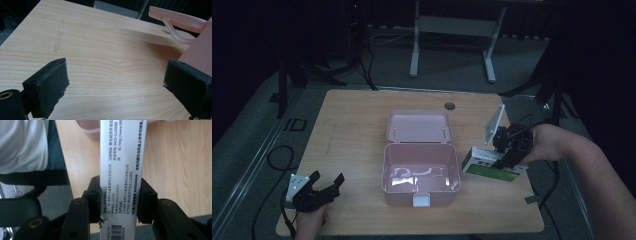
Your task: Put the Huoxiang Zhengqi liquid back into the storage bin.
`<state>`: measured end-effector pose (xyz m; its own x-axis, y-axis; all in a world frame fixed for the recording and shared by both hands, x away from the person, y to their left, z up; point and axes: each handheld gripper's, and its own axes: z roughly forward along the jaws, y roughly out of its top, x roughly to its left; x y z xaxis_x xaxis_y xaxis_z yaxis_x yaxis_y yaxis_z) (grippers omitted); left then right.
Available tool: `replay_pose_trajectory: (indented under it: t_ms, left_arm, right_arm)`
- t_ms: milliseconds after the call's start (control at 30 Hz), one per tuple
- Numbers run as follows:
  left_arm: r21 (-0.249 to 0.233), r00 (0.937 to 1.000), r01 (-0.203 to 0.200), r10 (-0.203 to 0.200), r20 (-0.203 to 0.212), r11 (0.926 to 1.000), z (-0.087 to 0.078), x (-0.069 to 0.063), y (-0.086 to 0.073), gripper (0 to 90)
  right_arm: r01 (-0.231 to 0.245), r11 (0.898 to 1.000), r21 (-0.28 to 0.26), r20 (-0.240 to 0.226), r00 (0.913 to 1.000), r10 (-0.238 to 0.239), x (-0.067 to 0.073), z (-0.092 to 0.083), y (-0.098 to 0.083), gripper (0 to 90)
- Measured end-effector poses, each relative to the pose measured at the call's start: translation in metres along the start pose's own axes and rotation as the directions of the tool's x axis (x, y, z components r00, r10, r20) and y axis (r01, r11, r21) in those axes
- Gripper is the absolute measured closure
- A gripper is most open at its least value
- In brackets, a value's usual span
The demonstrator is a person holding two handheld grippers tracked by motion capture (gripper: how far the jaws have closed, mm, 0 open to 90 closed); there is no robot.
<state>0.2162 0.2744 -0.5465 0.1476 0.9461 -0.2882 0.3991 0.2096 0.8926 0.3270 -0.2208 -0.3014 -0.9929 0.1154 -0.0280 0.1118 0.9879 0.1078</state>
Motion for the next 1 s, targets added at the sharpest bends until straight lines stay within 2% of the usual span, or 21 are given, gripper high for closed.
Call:
replay_pose_trajectory:
  t_ms: [200,367,533,1000]
  left_arm:
    - [-0.002,1.0000,0.000,0.000,0.002,1.0000,0.000,0.000,0.000,5.9]
    - [-0.004,1.0000,0.000,0.000,0.003,1.0000,-0.001,0.000,0.000,5.8]
    - [-0.006,1.0000,0.000,0.000,0.005,1.0000,-0.001,0.000,0.000,5.9]
    - [-0.006,1.0000,-0.003,0.003,0.009,1.0000,-0.001,0.000,0.001,5.9]
  right_arm:
    - [0.038,0.999,-0.017,0.001,0.9993,-0.038,0.008,-0.010,0.023,61.9]
    - [0.075,0.997,0.000,0.011,0.9971,-0.075,0.013,-0.013,0.045,61.9]
    - [0.109,0.994,-0.014,0.019,0.9938,-0.109,0.015,-0.015,0.064,61.9]
    - [0.178,0.984,-0.017,0.016,0.9839,-0.178,0.014,-0.001,0.105,61.9]
